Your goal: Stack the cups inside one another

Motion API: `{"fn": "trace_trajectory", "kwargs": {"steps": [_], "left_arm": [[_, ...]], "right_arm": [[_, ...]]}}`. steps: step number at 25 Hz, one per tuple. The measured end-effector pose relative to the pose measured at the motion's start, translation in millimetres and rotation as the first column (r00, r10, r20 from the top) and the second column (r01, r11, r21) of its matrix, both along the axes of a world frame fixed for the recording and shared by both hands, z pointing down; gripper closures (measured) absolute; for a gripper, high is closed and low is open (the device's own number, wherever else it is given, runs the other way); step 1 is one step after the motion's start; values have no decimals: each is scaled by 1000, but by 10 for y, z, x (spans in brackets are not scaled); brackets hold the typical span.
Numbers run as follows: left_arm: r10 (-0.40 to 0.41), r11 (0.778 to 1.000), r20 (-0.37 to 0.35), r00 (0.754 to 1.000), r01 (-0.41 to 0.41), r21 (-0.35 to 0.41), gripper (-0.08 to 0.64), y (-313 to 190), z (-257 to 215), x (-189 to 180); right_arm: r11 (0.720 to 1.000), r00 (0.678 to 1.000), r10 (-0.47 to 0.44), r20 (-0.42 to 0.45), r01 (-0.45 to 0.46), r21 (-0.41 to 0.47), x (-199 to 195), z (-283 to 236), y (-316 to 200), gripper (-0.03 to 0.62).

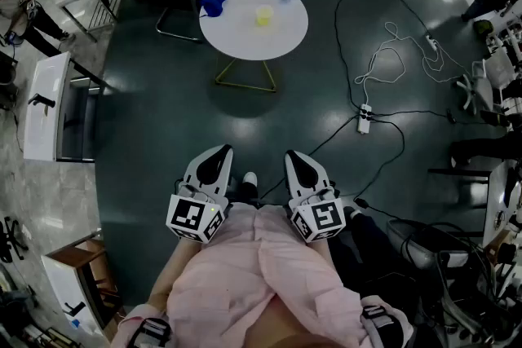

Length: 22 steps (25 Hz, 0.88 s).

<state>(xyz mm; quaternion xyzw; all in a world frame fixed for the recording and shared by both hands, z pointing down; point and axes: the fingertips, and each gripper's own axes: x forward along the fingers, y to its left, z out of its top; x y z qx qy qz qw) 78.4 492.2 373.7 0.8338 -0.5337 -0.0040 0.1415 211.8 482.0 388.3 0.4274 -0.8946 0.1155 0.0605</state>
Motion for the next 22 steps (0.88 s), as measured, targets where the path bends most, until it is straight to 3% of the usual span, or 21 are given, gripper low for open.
{"fn": "trace_trajectory", "kwargs": {"steps": [22], "left_arm": [[6,1000,2,1000,-6,5,541,-18,-17,196]], "right_arm": [[1000,1000,-23,15,23,-1,109,11,-14,561]]}}
